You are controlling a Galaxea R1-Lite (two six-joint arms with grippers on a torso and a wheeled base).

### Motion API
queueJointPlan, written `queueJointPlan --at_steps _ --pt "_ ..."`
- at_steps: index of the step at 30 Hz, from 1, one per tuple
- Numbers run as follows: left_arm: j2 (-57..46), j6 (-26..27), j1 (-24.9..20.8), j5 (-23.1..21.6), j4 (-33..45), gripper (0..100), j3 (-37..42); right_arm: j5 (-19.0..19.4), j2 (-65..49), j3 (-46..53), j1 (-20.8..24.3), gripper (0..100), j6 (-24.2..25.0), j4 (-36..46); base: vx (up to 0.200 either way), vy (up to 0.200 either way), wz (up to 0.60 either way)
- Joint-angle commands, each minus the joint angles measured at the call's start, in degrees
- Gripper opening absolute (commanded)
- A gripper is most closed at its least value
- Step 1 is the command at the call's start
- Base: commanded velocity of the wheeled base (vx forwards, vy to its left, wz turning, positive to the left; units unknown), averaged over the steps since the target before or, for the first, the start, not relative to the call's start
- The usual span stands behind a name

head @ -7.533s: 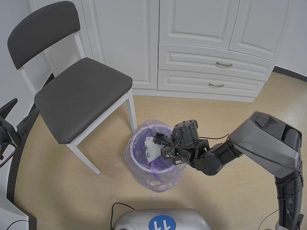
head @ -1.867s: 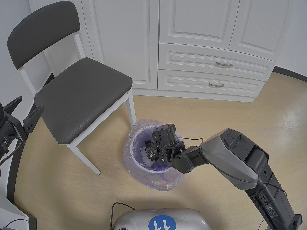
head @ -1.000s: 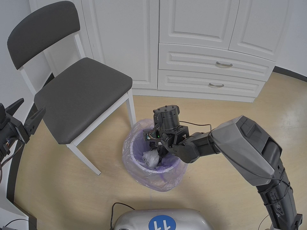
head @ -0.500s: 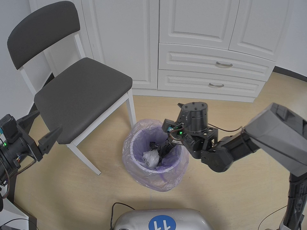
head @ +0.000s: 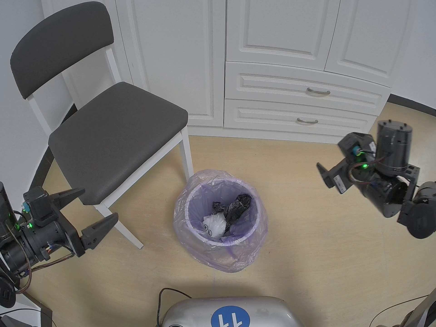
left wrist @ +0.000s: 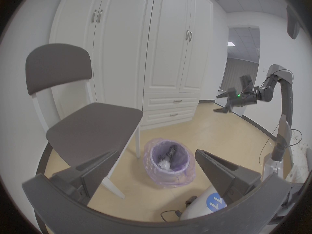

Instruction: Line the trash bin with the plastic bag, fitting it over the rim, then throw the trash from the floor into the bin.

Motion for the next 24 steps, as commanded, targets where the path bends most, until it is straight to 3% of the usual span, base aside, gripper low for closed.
queueJointPlan --at_steps 1,2,3,4,8,13,16,21,24 --pt "8.91 -0.23 -1.18 0.16 -0.13 100 2.51 1.53 -9.66 4.47 -6.51 100 17.73 7.69 0.0 0.0 0.0" --pt "9.08 -0.14 -1.18 0.16 -0.13 100 2.51 1.7 -9.57 4.47 -6.51 100 18.35 7.69 0.0 0.0 0.0" --pt "11.54 -0.41 -1.18 0.16 -0.22 100 2.25 3.11 -9.22 4.56 -6.51 100 24.32 7.95 0.0 0.0 0.0" --pt "13.21 -1.02 -1.18 0.16 -0.31 100 1.81 3.81 -9.13 4.74 -6.51 100 27.14 8.04 0.0 0.0 0.0" --pt "14.97 -3.04 -1.18 0.16 -1.01 100 1.28 4.51 -8.86 4.82 -6.51 100 30.48 7.6 0.0 0.0 0.0" --pt "17.78 -4.45 -1.18 0.16 -5.58 100 1.98 5.75 -9.57 4.56 -6.51 100 38.12 7.51 0.0 0.0 0.0" --pt "18.4 -4.45 -1.18 0.25 -7.07 100 2.42 7.06 -10.89 6.32 -6.51 100 45.68 7.51 0.0 0.0 0.0" --pt "12.16 -6.91 -0.57 2.53 -12.08 100 2.33 10.58 -14.14 16.16 -6.51 100 58.86 7.16 0.0 0.0 0.0" --pt "5.39 -10.43 -0.57 5.43 -14.19 100 1.98 10.4 -16.07 21.35 -6.51 100 61.15 2.5 0.0 0.0 0.0"
